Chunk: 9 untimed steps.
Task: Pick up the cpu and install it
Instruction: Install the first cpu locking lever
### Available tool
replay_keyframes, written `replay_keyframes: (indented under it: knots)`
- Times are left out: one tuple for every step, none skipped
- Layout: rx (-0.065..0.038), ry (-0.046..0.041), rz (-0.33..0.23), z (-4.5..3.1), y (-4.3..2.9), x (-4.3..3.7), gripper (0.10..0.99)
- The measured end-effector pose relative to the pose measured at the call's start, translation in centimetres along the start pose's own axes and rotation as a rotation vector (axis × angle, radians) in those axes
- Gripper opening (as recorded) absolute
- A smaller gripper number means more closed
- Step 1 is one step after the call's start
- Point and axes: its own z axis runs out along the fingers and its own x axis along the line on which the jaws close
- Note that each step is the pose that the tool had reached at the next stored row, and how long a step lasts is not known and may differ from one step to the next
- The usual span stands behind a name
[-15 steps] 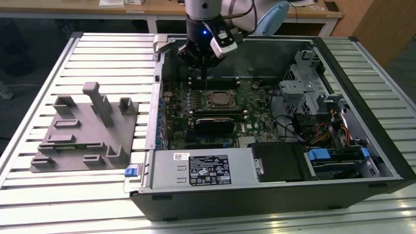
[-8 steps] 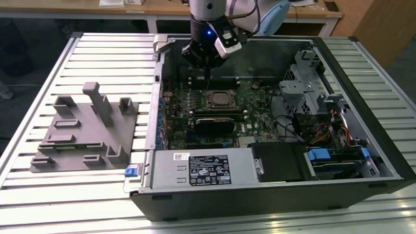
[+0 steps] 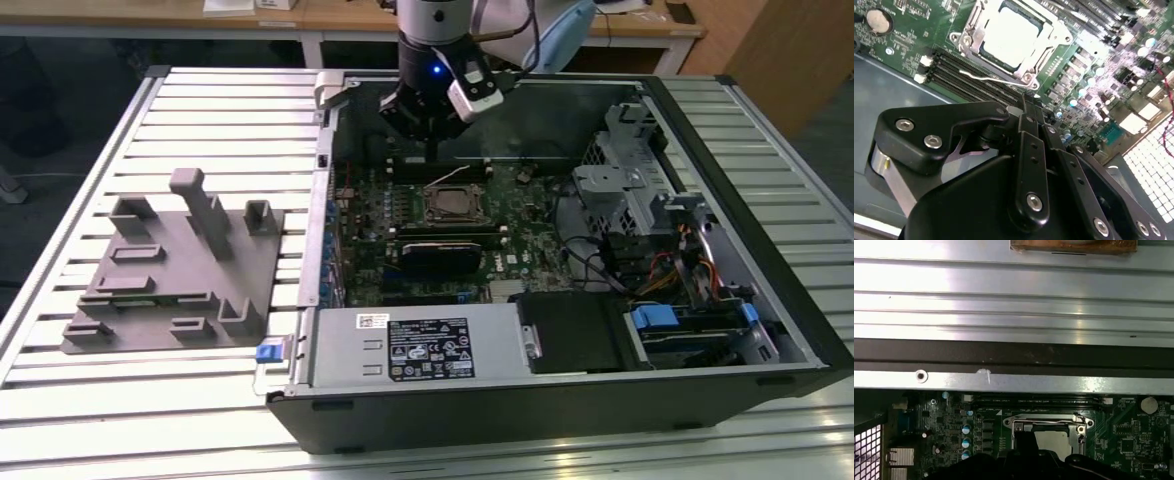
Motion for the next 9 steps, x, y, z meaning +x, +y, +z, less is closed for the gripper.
replay_keyframes:
  knots:
    - [-0.013, 0.0001, 0.0, 0.04, -0.07, 0.0, 0.106]
    - [-0.024, 0.0001, 0.001, 0.1, -0.1, -0.02, 0.106]
    - [-0.032, -0.0001, 0.002, 0.17, -0.11, -0.07, 0.106]
    - [-0.036, -0.0003, 0.002, 0.27, -0.1, -0.11, 0.106]
    - [-0.036, -0.0003, 0.002, 0.32, -0.11, -0.12, 0.106]
    - [-0.036, 0.0, 0.002, 0.36, -0.11, -0.16, 0.106]
    - [-0.036, 0.0, 0.002, 0.42, -0.12, -0.22, 0.106]
    - [-0.036, 0.0, 0.002, 0.49, -0.12, -0.32, 0.106]
    - [-0.036, 0.0001, 0.002, 0.58, -0.12, -0.48, 0.106]
